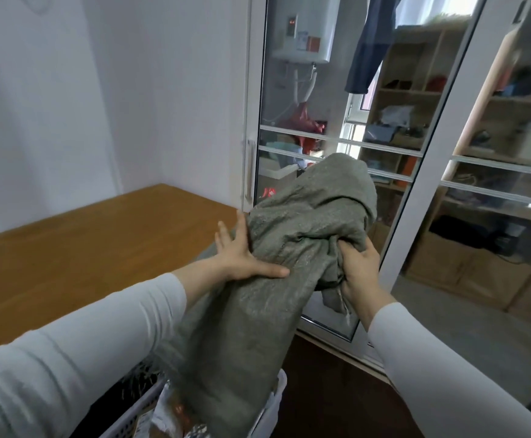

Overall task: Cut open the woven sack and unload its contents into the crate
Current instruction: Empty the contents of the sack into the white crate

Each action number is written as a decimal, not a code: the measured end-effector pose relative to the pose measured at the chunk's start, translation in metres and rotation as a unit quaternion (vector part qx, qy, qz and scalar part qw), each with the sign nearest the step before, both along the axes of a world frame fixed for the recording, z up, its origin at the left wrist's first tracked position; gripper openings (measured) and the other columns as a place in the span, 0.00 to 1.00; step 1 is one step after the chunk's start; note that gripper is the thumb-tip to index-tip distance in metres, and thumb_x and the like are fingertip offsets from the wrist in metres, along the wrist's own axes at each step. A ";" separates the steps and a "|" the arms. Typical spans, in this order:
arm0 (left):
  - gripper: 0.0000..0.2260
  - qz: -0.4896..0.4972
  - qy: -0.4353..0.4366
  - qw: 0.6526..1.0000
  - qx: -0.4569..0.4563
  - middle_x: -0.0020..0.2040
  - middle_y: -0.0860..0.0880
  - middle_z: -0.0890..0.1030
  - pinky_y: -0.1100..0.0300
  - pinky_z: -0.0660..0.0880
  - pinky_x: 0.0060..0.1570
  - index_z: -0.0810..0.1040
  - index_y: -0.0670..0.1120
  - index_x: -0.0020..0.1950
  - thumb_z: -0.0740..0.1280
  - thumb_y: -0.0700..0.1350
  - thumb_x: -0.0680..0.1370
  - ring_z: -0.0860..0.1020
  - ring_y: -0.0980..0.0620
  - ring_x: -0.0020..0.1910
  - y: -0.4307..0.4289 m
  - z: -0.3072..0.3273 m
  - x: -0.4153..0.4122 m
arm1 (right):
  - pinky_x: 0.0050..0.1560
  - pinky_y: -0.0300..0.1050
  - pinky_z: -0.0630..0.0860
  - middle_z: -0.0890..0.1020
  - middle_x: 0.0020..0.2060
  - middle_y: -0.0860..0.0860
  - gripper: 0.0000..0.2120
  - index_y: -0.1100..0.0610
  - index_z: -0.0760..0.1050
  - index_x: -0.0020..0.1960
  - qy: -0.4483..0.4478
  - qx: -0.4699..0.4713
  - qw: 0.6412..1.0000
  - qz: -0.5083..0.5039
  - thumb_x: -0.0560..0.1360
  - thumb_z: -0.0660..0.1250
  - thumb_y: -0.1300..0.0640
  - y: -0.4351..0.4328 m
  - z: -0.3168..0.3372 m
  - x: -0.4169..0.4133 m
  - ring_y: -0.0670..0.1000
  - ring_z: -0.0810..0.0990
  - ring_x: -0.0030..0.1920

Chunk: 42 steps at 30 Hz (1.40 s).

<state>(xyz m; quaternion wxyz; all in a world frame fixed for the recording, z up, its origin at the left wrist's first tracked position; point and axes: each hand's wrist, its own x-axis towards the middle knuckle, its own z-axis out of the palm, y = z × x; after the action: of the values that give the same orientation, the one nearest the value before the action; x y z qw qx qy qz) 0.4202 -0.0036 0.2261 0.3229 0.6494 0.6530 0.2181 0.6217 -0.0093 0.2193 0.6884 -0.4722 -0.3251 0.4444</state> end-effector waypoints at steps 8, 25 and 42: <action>0.79 -0.054 -0.256 0.953 -0.153 0.79 0.51 0.46 0.44 0.57 0.74 0.19 0.57 0.67 0.83 0.60 0.43 0.54 0.46 0.77 0.014 -0.003 -0.014 | 0.37 0.49 0.74 0.78 0.45 0.58 0.17 0.58 0.73 0.46 0.170 -0.162 0.960 0.155 0.79 0.56 0.45 -0.009 0.001 -0.022 0.56 0.75 0.40; 0.35 0.077 -0.395 0.915 0.035 0.52 0.46 0.83 0.60 0.77 0.43 0.73 0.42 0.62 0.81 0.37 0.57 0.81 0.50 0.47 0.027 0.003 -0.009 | 0.38 0.37 0.78 0.78 0.50 0.56 0.19 0.59 0.73 0.60 -0.068 0.000 0.992 0.105 0.75 0.55 0.73 0.038 0.020 0.006 0.54 0.76 0.49; 0.66 -0.205 -0.060 0.975 -0.060 0.76 0.52 0.58 0.54 0.58 0.74 0.28 0.53 0.74 0.81 0.51 0.60 0.61 0.50 0.74 0.017 -0.007 0.013 | 0.39 0.47 0.78 0.82 0.45 0.57 0.24 0.58 0.74 0.61 0.061 -0.097 0.993 0.036 0.67 0.72 0.70 0.019 -0.016 -0.002 0.56 0.81 0.43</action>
<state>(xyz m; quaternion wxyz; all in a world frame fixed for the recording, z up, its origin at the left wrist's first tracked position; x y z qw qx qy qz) 0.4332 0.0130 0.2192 0.4380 0.7346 0.4972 0.1459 0.6196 0.0095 0.2035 0.6413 -0.4973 -0.2545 0.5260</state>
